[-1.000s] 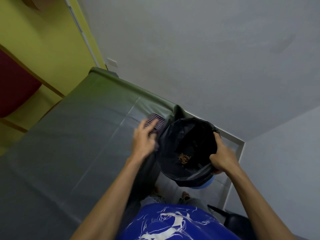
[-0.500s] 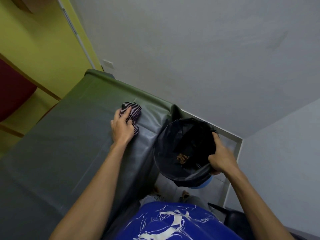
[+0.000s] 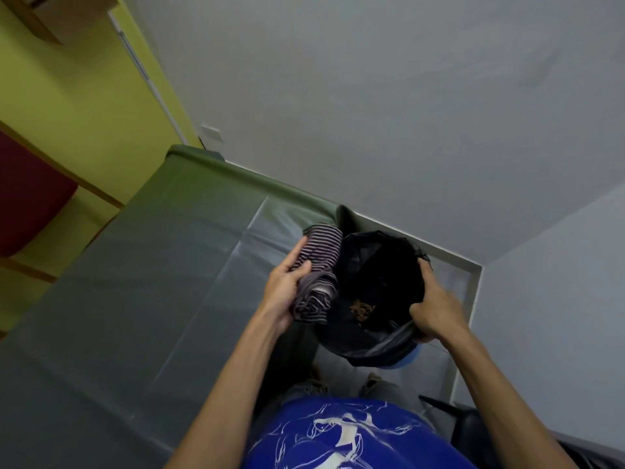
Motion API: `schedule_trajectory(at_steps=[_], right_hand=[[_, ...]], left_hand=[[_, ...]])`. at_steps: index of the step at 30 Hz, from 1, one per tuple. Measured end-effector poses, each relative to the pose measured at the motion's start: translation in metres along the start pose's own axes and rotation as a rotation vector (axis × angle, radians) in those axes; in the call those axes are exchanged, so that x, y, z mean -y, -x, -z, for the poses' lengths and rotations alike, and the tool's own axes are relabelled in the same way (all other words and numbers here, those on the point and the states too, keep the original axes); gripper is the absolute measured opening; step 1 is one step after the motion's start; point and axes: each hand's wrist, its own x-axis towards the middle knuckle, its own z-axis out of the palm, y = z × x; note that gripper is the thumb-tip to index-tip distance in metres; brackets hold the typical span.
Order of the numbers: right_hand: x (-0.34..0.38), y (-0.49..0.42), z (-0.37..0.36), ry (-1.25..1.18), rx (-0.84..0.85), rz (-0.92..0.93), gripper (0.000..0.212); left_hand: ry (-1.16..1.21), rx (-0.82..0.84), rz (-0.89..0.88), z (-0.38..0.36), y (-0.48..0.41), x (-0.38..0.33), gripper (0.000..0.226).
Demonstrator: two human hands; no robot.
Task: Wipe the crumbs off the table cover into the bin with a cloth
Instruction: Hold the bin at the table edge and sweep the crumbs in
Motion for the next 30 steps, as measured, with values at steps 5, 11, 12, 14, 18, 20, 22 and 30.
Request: schedule_trajectory(at_steps=[5,11,12,14,18,20,22,30], right_hand=[[-0.001,0.005,-0.005,-0.006,-0.005,0.005,0.101],[-0.009,0.003,-0.008,-0.043,0.003,0.019,0.100],[-0.009,0.003,-0.008,-0.038,0.005,0.023,0.099],[-0.009,0.002,-0.009,-0.044,0.003,0.025,0.099],[-0.019,0.000,-0.001,-0.051,0.012,0.048,0.099],[-0.028,0.001,0.005,-0.070,0.018,0.046,0.099],[-0.039,0.001,0.012,-0.098,0.017,0.049,0.098],[-0.088,0.007,0.039,-0.129,-0.037,0.101,0.090]], left_hand=[[-0.176,-0.119,-0.145,0.044,-0.017,-0.039,0.056],[-1.397,-0.299,-0.471,0.098,-0.032,-0.024,0.058],[-1.488,-0.284,-0.482,0.100,-0.032,-0.015,0.058],[-1.587,-0.265,-0.440,0.096,-0.033,-0.011,0.060],[-1.618,-0.364,-0.379,0.071,-0.018,-0.010,0.066],[-1.543,-0.405,-0.586,0.051,-0.002,0.002,0.066],[-1.394,-0.357,-0.723,0.027,0.013,0.023,0.061],[-1.033,-0.181,-0.093,-0.031,0.027,0.104,0.061]])
